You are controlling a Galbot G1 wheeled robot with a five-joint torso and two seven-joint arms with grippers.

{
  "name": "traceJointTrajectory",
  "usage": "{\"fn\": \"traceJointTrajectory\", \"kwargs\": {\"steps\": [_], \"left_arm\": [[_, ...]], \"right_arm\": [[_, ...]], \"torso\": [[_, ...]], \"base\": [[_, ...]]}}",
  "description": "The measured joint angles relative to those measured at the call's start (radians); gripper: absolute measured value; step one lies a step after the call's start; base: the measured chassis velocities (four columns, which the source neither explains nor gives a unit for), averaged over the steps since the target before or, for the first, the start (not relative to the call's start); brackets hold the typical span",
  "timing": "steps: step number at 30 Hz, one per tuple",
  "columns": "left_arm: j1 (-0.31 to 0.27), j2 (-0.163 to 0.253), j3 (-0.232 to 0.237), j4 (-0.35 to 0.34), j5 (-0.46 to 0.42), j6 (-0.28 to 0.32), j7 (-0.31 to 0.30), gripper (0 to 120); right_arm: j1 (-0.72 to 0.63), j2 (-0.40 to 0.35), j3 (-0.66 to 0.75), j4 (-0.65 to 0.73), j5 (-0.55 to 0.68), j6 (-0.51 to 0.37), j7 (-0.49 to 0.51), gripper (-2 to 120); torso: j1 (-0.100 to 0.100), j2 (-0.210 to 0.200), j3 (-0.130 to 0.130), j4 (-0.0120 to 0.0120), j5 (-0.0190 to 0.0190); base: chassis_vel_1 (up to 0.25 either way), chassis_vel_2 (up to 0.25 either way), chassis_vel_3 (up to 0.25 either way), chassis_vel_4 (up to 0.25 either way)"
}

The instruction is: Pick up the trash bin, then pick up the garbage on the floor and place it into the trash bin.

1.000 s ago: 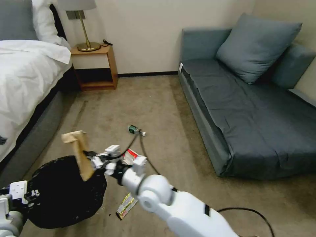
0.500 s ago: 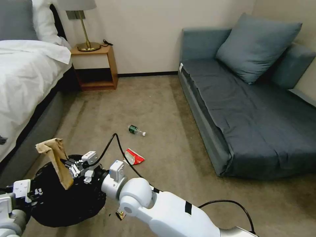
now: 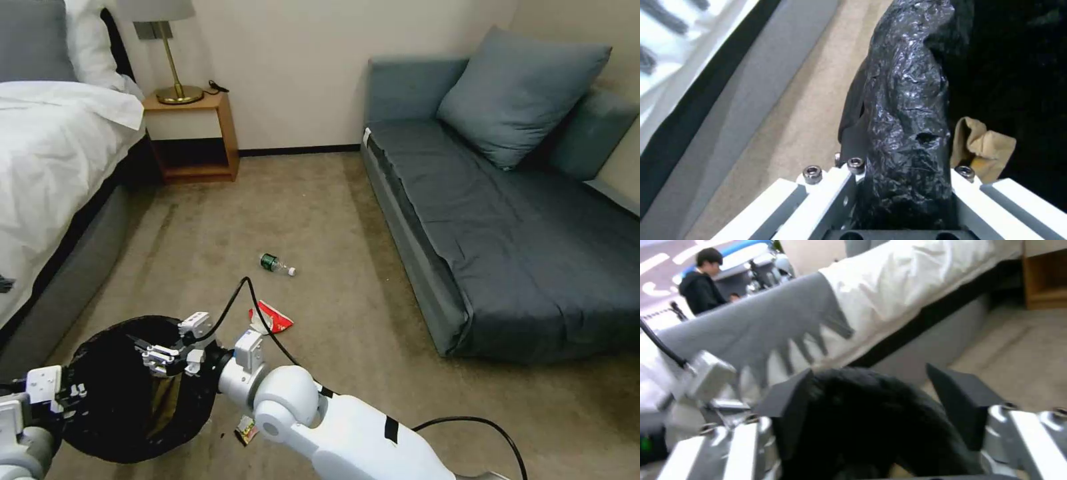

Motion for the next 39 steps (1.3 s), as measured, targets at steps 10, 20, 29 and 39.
{"fn": "traceJointTrajectory", "kwargs": {"steps": [10, 20, 29, 39], "left_arm": [[-0.027, 0.013, -0.027, 0.046, -0.028, -0.004, -0.019, 2], [-0.022, 0.010, -0.070, 0.036, -0.053, -0.001, -0.030, 2], [-0.037, -0.011, -0.088, 0.016, -0.065, 0.009, -0.033, 2], [-0.040, -0.017, -0.102, -0.013, -0.079, 0.024, -0.034, 2]], "right_arm": [[-0.121, -0.295, 0.129, 0.088, -0.097, 0.006, -0.102, 99], [-0.088, -0.412, 0.075, -0.137, -0.245, 0.086, -0.243, 100], [0.037, -0.286, -0.090, -0.456, -0.455, 0.226, -0.342, 100], [0.184, -0.178, -0.171, -0.703, -0.593, 0.360, -0.515, 100]], "torso": [[0.000, 0.000, 0.000, -0.0005, 0.0001], [0.000, 0.000, 0.000, -0.0002, 0.0001], [0.000, 0.000, 0.000, 0.0000, 0.0000], [0.000, 0.000, 0.000, 0.0000, -0.0004]], "base": [[0.000, 0.000, 0.000, 0.000], [0.000, 0.000, 0.000, 0.000], [0.000, 0.000, 0.000, 0.000], [0.000, 0.000, 0.000, 0.000]]}}
